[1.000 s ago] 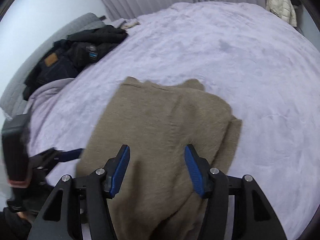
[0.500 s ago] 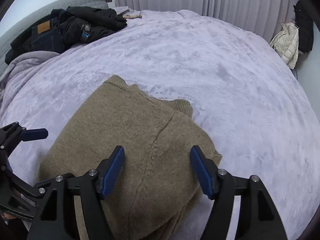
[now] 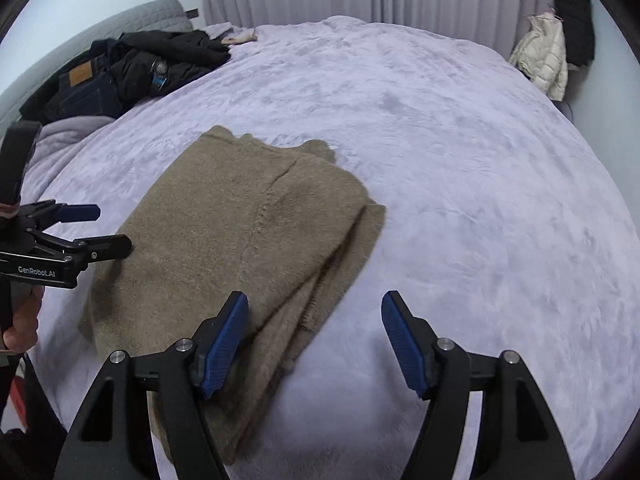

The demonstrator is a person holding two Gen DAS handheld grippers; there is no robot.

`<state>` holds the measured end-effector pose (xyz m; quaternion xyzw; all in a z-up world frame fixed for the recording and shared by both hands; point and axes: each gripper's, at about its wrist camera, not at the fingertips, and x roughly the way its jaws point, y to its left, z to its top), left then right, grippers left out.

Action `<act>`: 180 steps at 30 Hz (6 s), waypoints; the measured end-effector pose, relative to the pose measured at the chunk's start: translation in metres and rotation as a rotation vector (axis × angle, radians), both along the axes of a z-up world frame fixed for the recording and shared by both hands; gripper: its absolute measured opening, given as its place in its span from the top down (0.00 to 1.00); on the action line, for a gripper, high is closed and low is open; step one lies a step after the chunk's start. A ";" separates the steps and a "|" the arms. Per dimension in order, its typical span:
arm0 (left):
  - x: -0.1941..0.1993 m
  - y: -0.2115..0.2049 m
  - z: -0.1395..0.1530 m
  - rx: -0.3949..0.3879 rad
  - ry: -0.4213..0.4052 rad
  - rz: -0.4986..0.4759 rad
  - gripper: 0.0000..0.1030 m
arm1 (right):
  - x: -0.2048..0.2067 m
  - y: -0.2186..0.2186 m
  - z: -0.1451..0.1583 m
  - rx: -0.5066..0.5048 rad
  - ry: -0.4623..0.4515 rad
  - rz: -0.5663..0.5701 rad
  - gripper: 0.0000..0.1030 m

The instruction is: Fold small clothes

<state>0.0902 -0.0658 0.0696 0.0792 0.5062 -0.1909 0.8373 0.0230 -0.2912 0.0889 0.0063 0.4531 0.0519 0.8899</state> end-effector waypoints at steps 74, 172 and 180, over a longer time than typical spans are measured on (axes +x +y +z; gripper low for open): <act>0.016 -0.046 -0.001 -0.139 0.120 -0.187 0.59 | 0.041 0.055 -0.004 0.129 -0.008 0.002 0.66; -0.096 0.071 -0.009 0.000 -0.023 -0.186 0.15 | 0.041 0.129 -0.039 -0.029 0.083 0.354 0.24; -0.078 0.093 0.014 -0.026 -0.049 -0.112 0.15 | 0.006 0.145 0.006 -0.065 -0.023 0.383 0.24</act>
